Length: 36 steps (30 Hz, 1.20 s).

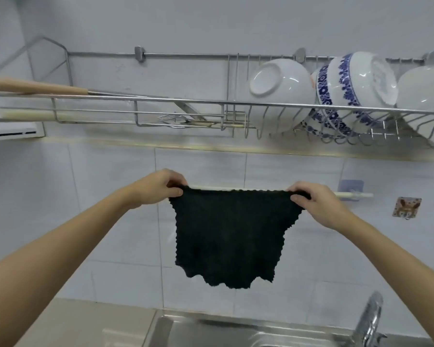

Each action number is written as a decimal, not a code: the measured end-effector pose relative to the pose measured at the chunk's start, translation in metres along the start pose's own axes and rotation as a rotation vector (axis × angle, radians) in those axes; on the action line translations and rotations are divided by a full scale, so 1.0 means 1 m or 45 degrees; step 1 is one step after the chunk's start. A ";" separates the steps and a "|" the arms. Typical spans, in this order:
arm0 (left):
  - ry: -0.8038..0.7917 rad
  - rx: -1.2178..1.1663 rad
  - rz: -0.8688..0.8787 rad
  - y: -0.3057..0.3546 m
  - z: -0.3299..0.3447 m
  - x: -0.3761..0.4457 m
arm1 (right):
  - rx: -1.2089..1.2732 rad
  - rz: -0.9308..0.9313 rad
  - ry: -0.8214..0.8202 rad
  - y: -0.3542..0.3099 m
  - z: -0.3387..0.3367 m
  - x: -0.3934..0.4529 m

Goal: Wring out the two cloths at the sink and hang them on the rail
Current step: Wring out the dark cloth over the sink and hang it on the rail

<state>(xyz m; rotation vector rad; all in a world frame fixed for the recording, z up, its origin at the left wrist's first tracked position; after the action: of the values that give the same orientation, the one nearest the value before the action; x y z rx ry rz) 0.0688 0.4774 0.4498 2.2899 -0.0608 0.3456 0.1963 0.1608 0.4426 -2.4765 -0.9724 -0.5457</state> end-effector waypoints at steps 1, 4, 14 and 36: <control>0.083 -0.026 0.039 -0.003 -0.008 0.006 | -0.006 0.018 0.062 -0.003 0.001 0.008; 0.399 -0.163 0.138 -0.013 -0.029 0.028 | 0.062 0.154 0.236 -0.002 0.006 0.037; 0.679 0.505 0.347 -0.040 -0.011 0.066 | -0.229 0.243 0.406 -0.010 0.045 0.064; -0.004 0.735 0.166 -0.061 -0.011 0.068 | -0.573 -0.220 0.283 0.000 0.048 0.057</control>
<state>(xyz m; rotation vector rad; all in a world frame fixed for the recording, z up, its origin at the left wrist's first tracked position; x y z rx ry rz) 0.1414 0.5312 0.4305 2.8652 -0.1253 0.4739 0.2450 0.2169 0.4308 -2.6420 -1.0717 -1.1842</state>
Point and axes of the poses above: each hand's wrist, its own x-axis towards the middle knuckle, its own z-axis out of the palm, y = z × x, the point moved 7 cm from there along x, towards the middle knuckle, and after that the axes turned 15 degrees about -x, right-handed, at the moved point
